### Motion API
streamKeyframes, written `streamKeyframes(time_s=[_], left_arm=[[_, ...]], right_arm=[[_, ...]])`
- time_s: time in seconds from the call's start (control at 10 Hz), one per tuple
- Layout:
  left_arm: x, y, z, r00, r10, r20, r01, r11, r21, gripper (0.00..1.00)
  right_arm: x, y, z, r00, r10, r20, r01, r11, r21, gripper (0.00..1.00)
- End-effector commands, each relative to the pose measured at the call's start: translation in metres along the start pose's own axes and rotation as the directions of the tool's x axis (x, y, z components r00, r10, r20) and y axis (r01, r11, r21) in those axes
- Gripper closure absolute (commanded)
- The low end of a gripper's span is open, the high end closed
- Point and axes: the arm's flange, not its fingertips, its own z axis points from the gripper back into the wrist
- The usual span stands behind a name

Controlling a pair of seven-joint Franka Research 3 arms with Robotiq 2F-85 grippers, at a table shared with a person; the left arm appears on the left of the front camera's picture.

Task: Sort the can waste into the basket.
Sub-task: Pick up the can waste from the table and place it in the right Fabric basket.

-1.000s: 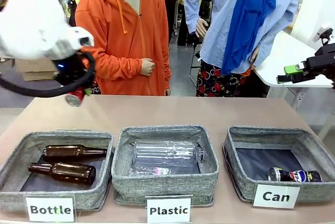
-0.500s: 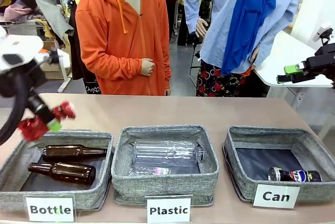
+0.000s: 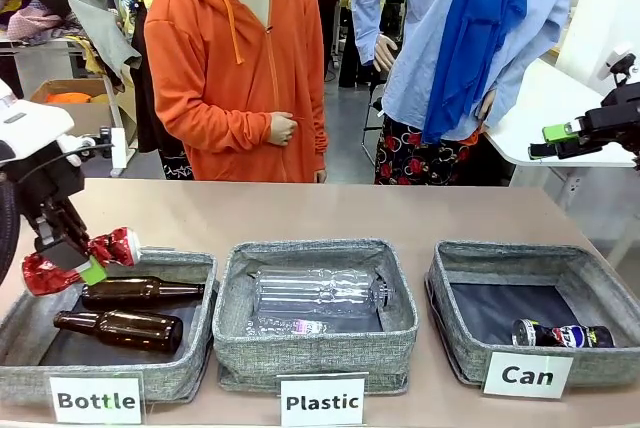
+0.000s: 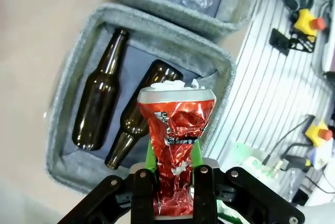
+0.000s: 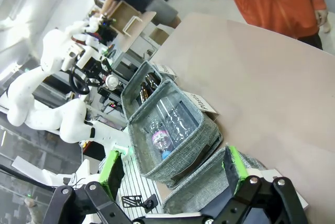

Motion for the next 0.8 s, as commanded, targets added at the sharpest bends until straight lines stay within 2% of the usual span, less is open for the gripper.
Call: streamKeyframes(time_s=[0.0, 0.1, 0.2, 0.3, 0.4, 0.5, 0.7], left_arm=[[0.003, -0.003, 0.004, 0.999, 0.047, 0.011, -0.047, 0.999, 0.004, 1.00], [0.000, 0.000, 0.000, 1.000, 0.000, 0.000, 0.000, 1.000, 0.000, 0.73], [0.041, -0.008, -0.017, 0.956, -0.211, 0.203, 0.228, 0.971, -0.066, 0.73], [0.108, -0.025, -0.034, 0.914, -0.268, 0.306, 0.289, 0.957, -0.025, 0.73], [0.169, -0.046, -0.048, 0.890, -0.337, 0.307, 0.340, 0.939, 0.047, 0.73], [0.227, -0.073, -0.060, 0.847, -0.424, 0.320, 0.416, 0.904, 0.097, 0.73], [0.326, -0.139, -0.095, 0.792, -0.541, 0.283, 0.519, 0.841, 0.154, 0.73]], right_arm=[[-0.003, 0.002, -0.001, 1.000, 0.003, 0.000, -0.003, 1.000, -0.014, 0.00], [0.000, 0.000, 0.000, 1.000, 0.000, 0.000, 0.000, 1.000, 0.000, 0.00], [0.001, 0.025, 0.018, 0.994, -0.052, -0.098, 0.035, 0.986, -0.163, 0.00], [-0.009, 0.054, 0.039, 0.978, -0.117, -0.175, 0.092, 0.985, -0.148, 0.00], [-0.023, 0.076, 0.063, 0.967, -0.179, -0.182, 0.141, 0.969, -0.204, 0.00], [-0.042, 0.096, 0.086, 0.957, -0.249, -0.149, 0.195, 0.932, -0.306, 0.00], [-0.089, 0.126, 0.126, 0.948, -0.300, -0.103, 0.234, 0.880, -0.413, 0.00]])
